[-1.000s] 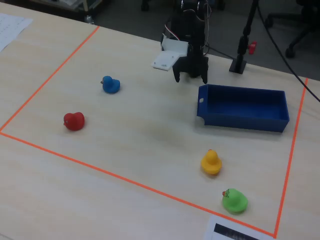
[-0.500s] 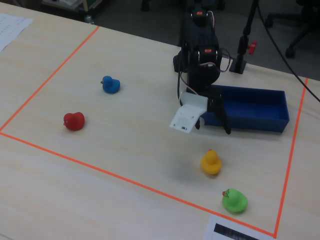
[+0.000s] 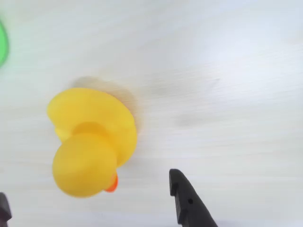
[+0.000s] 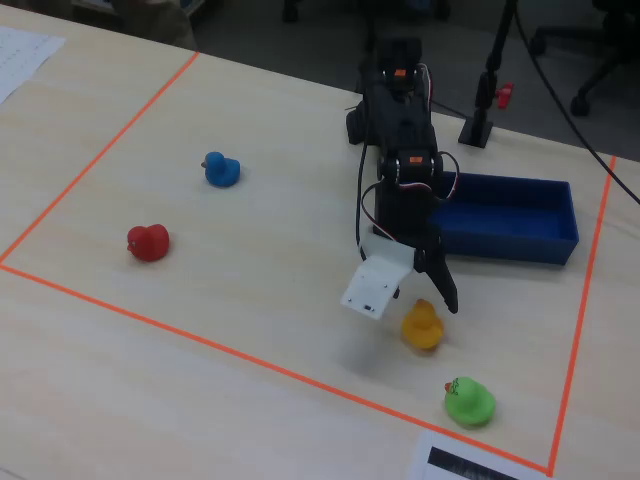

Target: Grasp yellow duck and put it into box.

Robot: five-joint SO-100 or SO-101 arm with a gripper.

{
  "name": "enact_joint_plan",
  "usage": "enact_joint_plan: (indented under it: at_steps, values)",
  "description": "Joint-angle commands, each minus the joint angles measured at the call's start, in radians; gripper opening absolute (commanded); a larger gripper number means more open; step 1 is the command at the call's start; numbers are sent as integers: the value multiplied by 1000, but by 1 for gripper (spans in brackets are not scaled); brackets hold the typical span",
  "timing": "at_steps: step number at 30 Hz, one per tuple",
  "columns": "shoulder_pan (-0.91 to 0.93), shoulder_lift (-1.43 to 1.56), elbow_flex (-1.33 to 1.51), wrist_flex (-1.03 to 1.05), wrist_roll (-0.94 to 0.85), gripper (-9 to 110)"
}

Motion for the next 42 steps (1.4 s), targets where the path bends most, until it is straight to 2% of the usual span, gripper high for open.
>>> enact_joint_plan:
  at_steps: [1, 7, 8, 11, 16, 19, 26, 29, 33, 36, 42]
  values:
    - [-17, -20, -95, -35, 23, 41]
    - [-31, -67, -112, -103, 60, 33]
    - [-31, -75, -118, -110, 61, 28]
    - [-28, -97, -138, -127, 89, 0]
    - [-8, -2, -129, -17, 100, 0]
    - [34, 247, -48, 58, 92, 0]
    - [127, 986, 195, 390, 49, 0]
    - [135, 1187, 334, 500, 57, 0]
    - [118, 1321, 586, 531, 94, 0]
    - [44, 1327, 707, 554, 133, 0]
    - [-281, 1278, 798, 600, 265, 0]
